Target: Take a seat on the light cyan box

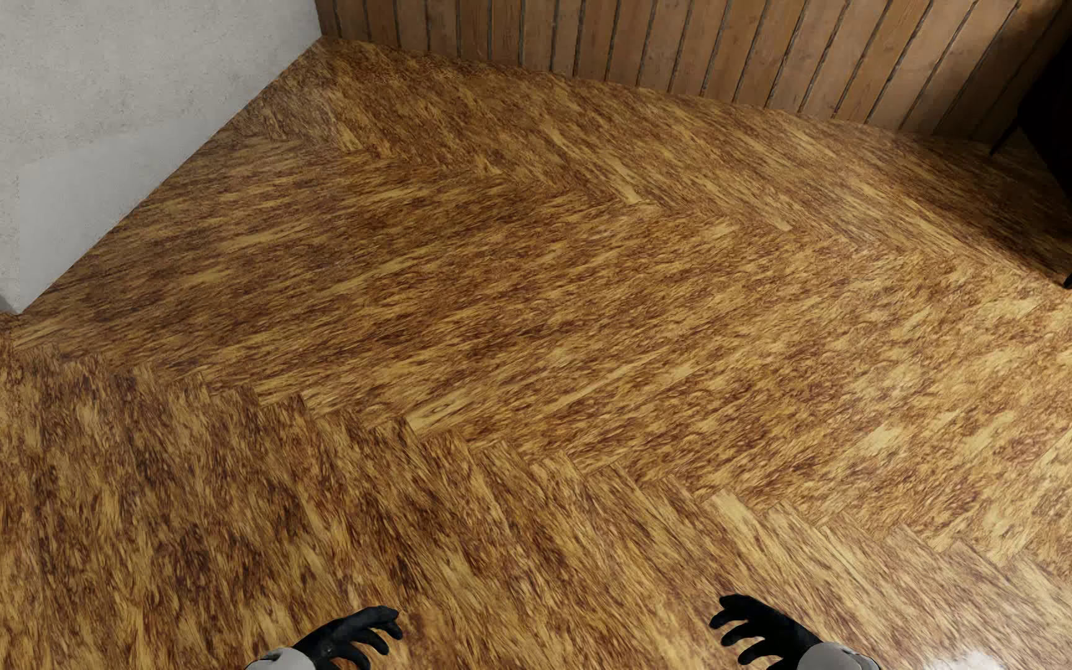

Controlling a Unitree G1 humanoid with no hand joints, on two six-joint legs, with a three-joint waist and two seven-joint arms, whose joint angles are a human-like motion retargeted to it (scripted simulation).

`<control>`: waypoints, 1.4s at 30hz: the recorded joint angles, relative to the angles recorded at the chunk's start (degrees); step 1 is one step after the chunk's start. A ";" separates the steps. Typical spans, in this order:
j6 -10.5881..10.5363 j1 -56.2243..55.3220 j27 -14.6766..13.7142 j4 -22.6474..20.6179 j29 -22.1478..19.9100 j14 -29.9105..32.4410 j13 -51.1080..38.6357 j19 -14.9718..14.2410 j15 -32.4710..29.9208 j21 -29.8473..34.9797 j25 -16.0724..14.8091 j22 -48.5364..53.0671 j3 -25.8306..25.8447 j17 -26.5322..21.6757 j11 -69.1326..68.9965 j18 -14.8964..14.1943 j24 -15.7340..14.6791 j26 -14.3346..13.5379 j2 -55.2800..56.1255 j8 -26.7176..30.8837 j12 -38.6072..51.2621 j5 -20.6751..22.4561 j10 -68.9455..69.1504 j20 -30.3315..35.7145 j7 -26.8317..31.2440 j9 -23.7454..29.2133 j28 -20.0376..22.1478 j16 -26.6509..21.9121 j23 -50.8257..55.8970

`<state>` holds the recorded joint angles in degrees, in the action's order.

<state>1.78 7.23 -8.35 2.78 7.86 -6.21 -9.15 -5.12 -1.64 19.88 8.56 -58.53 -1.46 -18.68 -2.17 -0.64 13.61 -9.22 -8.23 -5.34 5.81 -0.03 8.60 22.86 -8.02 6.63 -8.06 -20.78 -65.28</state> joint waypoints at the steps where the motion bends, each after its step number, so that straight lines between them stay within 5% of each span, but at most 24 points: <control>1: -0.11 1.07 1.08 0.05 -1.09 -0.52 0.56 -0.07 0.15 -0.49 -0.29 -3.94 -0.07 0.78 0.84 0.10 -0.40 1.56 -1.60 -0.26 -0.30 0.09 0.11 -0.32 -0.37 -1.13 1.47 0.63 -3.24; 4: -0.07 2.50 2.68 0.39 -2.44 -1.37 2.78 -0.40 0.92 -3.33 -0.63 -10.88 -0.37 2.81 2.08 -0.32 0.35 3.63 -4.12 -0.87 -0.42 0.06 0.35 -0.72 -0.53 -3.58 3.09 0.99 -8.63; 12: 0.27 2.87 0.77 0.89 2.15 -2.22 8.95 -0.19 2.06 -4.39 0.98 -5.34 -0.51 5.73 2.24 -0.31 -0.28 2.07 -4.99 0.22 -4.70 -0.16 0.50 -2.73 1.31 -6.81 0.59 -1.04 -1.74; 28: 0.11 2.82 1.31 -0.02 1.10 -1.45 4.82 0.97 2.03 -0.89 0.44 -5.47 -0.51 3.82 -0.06 1.52 -1.48 3.29 -3.04 0.50 -2.53 0.37 0.65 -1.03 0.54 -4.09 0.90 1.21 -2.39; 34: -0.05 -11.68 2.25 1.65 1.35 -3.95 -6.54 0.92 4.38 7.31 1.76 -1.09 0.46 4.05 -16.77 1.08 -0.15 3.65 12.42 3.12 8.66 -0.38 17.12 8.19 3.81 4.69 -1.12 0.50 2.07; 40: 0.08 -38.05 0.13 4.68 -0.68 -9.17 -21.52 -1.79 11.63 18.26 2.12 16.53 0.48 -0.32 -47.37 -2.13 4.83 0.09 40.56 4.73 28.71 -3.97 43.87 28.90 8.97 20.64 -3.71 -5.39 15.70; 42: -0.13 -47.33 -1.92 5.09 2.11 -10.94 -26.48 -2.47 13.67 22.26 4.42 21.75 0.42 -4.58 -57.02 -3.17 6.91 -1.60 49.99 5.88 36.40 -4.77 53.02 35.48 11.13 25.64 -5.25 -7.64 23.94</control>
<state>1.65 -40.09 -10.27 7.87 9.97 -17.15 -35.63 -7.59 12.03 42.14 12.98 -36.77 -1.04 -23.26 -59.19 -3.81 20.53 -10.82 41.75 0.54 42.21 -4.80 61.62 58.34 3.10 32.27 -13.31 -28.42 -41.34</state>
